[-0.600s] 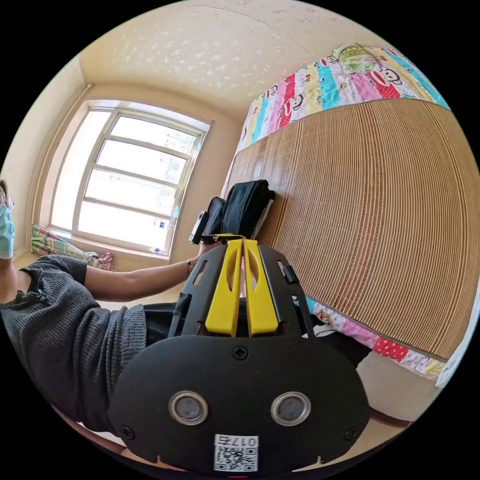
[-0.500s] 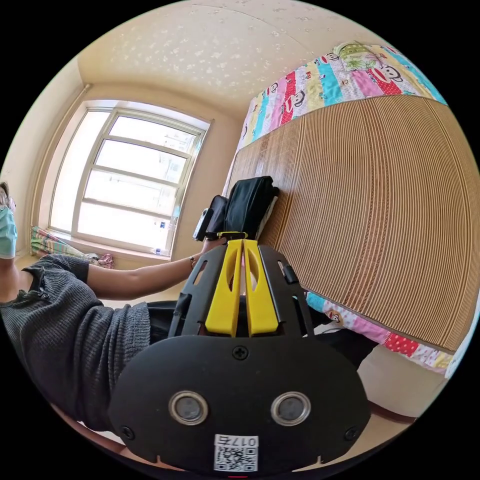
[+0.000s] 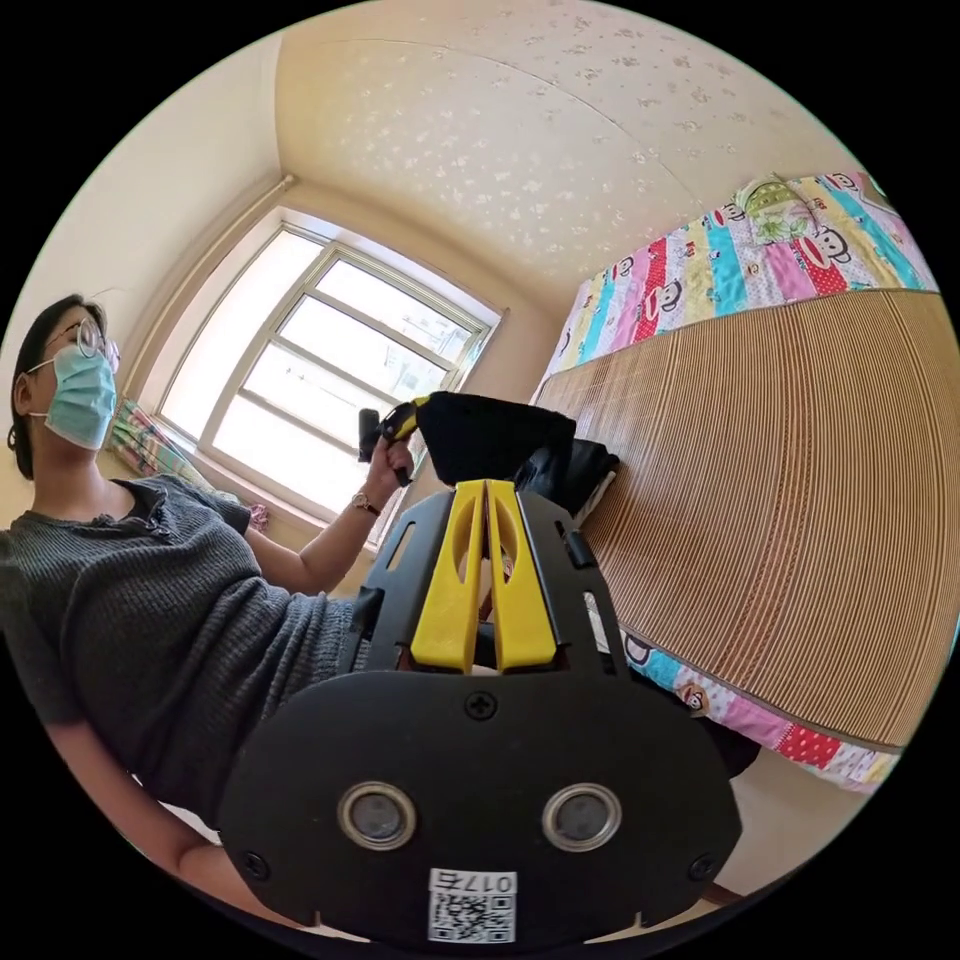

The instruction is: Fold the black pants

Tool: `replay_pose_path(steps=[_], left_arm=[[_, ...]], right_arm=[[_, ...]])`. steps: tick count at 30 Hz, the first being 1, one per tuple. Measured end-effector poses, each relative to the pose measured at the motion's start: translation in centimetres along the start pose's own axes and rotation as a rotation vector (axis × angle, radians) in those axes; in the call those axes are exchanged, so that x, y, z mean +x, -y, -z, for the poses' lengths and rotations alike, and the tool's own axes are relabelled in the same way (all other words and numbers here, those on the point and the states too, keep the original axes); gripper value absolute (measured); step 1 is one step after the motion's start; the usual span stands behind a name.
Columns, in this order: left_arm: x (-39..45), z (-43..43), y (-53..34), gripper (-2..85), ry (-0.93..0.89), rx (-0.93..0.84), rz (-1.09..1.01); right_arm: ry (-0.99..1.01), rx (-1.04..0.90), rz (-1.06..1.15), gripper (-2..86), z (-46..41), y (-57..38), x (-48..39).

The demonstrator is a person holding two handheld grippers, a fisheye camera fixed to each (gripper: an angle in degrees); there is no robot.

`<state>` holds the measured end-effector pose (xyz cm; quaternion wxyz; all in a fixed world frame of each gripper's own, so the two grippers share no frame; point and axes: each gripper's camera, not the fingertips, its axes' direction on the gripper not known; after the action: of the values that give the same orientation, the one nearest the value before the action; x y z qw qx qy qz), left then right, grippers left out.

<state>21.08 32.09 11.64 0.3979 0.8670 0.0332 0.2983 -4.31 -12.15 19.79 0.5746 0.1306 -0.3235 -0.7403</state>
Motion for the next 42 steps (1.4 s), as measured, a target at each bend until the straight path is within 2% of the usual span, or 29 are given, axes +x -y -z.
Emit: replay_pose_path(steps=[4,9,12,16,17,18,20,22,25,27,29,32,34,36,38,39,41,42], left_arm=[[8.0,0.0,4.7,-0.8,-0.131,0.118,-0.181],[18.2,-0.5,7.4,-0.7,-0.145,0.182,-0.350],[23.0,-1.1,8.1,-0.7,-0.163,0.232,-0.405],[28.2,-2.2,7.9,-0.7,-0.330,0.269,-0.518],[29.5,-2.6,7.7,-0.7,-0.398,0.275,-0.558],[30.1,-2.7,7.6,-0.7,-0.434,0.279,-0.576],[31.9,-3.6,7.3,-0.7,-0.559,0.282,-0.630],[32.6,-4.3,7.2,-0.7,-0.645,0.275,-0.643],[33.3,-5.8,7.0,-0.6,-0.753,0.215,-0.704],[33.6,-7.3,6.6,-0.5,-0.770,0.164,-0.731],[34.0,-10.1,5.7,-0.4,-0.922,0.068,-0.786],[34.8,-15.4,4.4,0.1,-1.146,-0.121,-0.802],[35.3,-18.6,3.6,0.6,-1.087,-0.247,-0.787],[34.7,-21.6,3.3,1.5,-0.892,-0.332,-0.703],[31.7,-25.4,3.8,3.4,-0.645,-0.407,-0.500],[30.8,-26.1,3.8,4.0,-0.579,-0.416,-0.467],[28.6,-27.6,3.7,5.1,-0.265,-0.386,-0.414],[28.3,-27.7,3.6,5.2,-0.209,-0.369,-0.409]], right_arm=[[-0.003,-0.055,0.093,1.7,-0.6,2.0,-0.5],[-0.014,-0.156,0.156,7.3,-1.5,3.0,-0.4],[-0.116,-0.219,0.141,12.1,-1.9,3.1,0.5],[-0.420,-0.217,0.123,18.6,-0.6,3.6,1.2],[-0.425,-0.198,0.113,19.2,-0.1,3.9,1.4],[-0.361,-0.135,0.081,20.1,1.4,4.4,2.3],[-0.104,-0.016,0.011,21.4,4.0,4.8,5.0],[0.338,0.161,-0.083,23.8,6.5,4.9,10.7],[0.762,0.284,-0.120,27.4,6.5,5.4,15.7],[0.867,0.267,-0.122,28.0,5.5,6.6,16.6],[0.894,0.230,-0.122,25.9,4.4,7.9,17.0],[1.004,0.265,-0.053,13.0,3.6,10.0,16.3],[1.193,0.279,0.110,12.1,4.5,12.6,13.5],[1.129,0.188,0.293,11.6,6.5,14.7,9.4],[1.056,0.082,0.486,11.0,8.4,15.8,4.5],[1.059,0.045,0.622,10.7,9.5,15.7,1.5],[1.148,0.031,0.810,10.1,11.1,15.0,-2.2],[1.212,0.034,0.901,9.8,11.8,14.4,-3.9]])
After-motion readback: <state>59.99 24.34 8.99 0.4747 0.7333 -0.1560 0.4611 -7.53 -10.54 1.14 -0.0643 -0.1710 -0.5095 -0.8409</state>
